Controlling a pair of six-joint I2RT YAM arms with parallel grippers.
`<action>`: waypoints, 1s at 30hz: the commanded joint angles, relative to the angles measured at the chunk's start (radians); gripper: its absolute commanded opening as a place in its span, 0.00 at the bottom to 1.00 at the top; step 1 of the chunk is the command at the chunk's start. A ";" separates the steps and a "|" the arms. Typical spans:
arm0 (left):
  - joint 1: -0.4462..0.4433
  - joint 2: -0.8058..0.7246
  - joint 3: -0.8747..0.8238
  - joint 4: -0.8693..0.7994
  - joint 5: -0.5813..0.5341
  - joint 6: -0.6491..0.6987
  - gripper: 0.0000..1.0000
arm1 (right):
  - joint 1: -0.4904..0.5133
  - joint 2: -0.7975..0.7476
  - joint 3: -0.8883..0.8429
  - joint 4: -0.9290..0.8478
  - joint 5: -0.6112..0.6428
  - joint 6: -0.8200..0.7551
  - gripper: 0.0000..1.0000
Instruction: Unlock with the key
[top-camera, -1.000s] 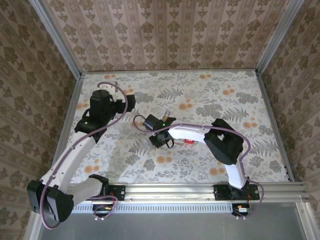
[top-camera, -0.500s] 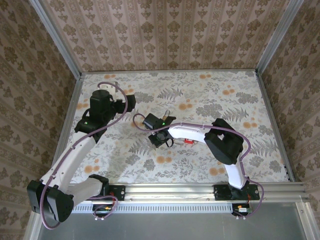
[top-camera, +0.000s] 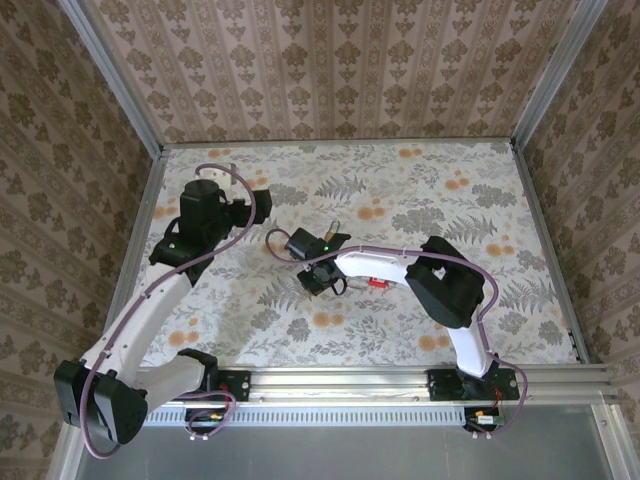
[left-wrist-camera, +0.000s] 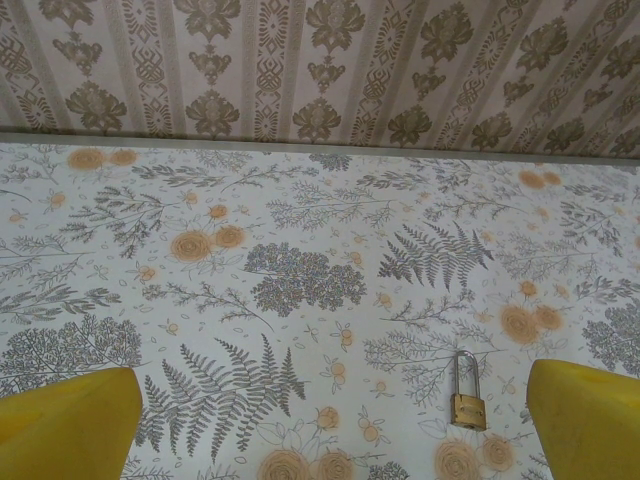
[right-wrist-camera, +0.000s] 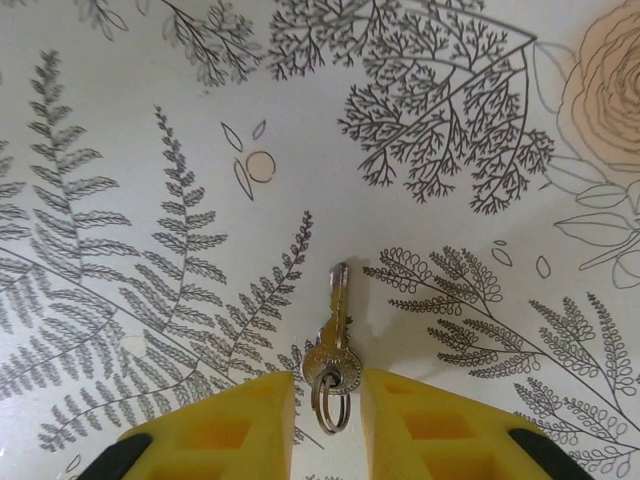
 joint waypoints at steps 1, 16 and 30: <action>0.007 -0.011 -0.010 0.027 0.010 -0.014 0.99 | -0.004 0.020 0.032 -0.041 0.016 -0.014 0.23; 0.007 -0.011 -0.013 0.029 0.011 -0.012 0.99 | -0.003 -0.069 0.011 -0.031 0.048 -0.002 0.04; 0.009 0.000 -0.013 0.033 0.018 -0.014 0.99 | -0.006 -0.206 0.058 -0.114 0.010 -0.001 0.03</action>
